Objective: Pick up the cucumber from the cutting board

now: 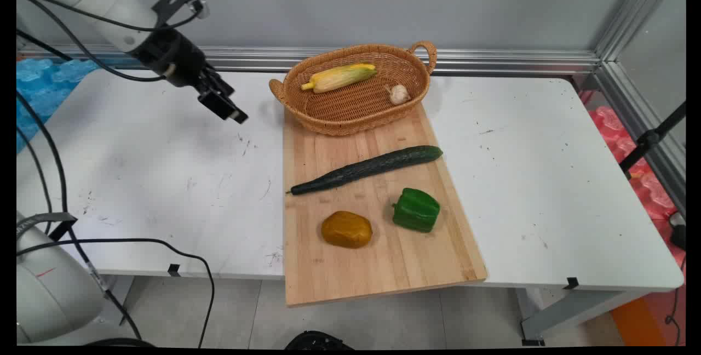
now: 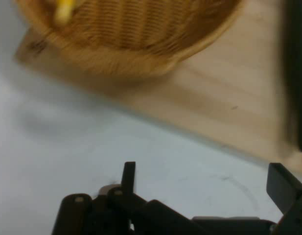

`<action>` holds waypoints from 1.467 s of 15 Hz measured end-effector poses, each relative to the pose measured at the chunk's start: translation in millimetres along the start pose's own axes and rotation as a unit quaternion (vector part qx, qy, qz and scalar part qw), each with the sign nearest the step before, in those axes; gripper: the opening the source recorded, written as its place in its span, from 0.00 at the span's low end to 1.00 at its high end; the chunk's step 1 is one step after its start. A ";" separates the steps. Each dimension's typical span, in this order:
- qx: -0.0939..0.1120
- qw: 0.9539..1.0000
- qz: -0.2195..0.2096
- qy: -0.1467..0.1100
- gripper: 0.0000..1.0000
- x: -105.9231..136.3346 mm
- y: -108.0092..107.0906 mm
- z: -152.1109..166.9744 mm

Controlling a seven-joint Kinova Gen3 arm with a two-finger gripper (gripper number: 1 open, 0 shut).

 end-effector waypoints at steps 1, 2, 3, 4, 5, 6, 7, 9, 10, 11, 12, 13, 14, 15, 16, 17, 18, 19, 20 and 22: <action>-0.007 1.000 0.010 0.000 1.00 6.4 7.6 2.6; -0.013 1.000 0.020 0.001 1.00 14.1 16.3 6.1; -0.019 0.999 0.030 0.001 1.00 22.6 24.6 10.8; -0.023 0.999 0.038 0.001 1.00 30.3 32.2 15.3; -0.026 0.999 0.044 0.002 1.00 36.8 38.6 19.8; -0.028 0.998 0.047 0.002 1.00 41.3 42.6 23.1; -0.031 0.998 0.052 0.003 1.00 48.1 48.8 28.9; -0.036 0.997 0.062 0.004 1.00 64.5 63.0 44.1; -0.038 0.997 0.066 0.004 1.00 72.5 70.0 52.6; -0.039 0.997 0.070 0.004 1.00 79.1 75.8 60.3; -0.040 0.997 0.073 0.004 1.00 86.4 82.2 69.3; -0.041 0.996 0.077 0.002 1.00 93.7 88.6 78.7; -0.041 0.996 0.079 0.000 1.00 99.2 93.8 86.8; -0.041 0.996 0.081 -0.001 1.00 102.9 97.1 92.1; -0.040 0.996 0.084 -0.003 1.00 109.1 102.9 101.7; -0.040 0.995 0.086 -0.004 1.00 112.5 105.9 107.0; -0.038 0.995 0.090 -0.007 1.00 118.4 110.9 116.5; -0.037 0.995 0.092 -0.009 1.00 122.8 114.7 124.3; -0.036 0.995 0.094 -0.011 1.00 125.7 117.1 129.5; -0.033 0.994 0.099 -0.018 1.00 133.7 124.3 145.6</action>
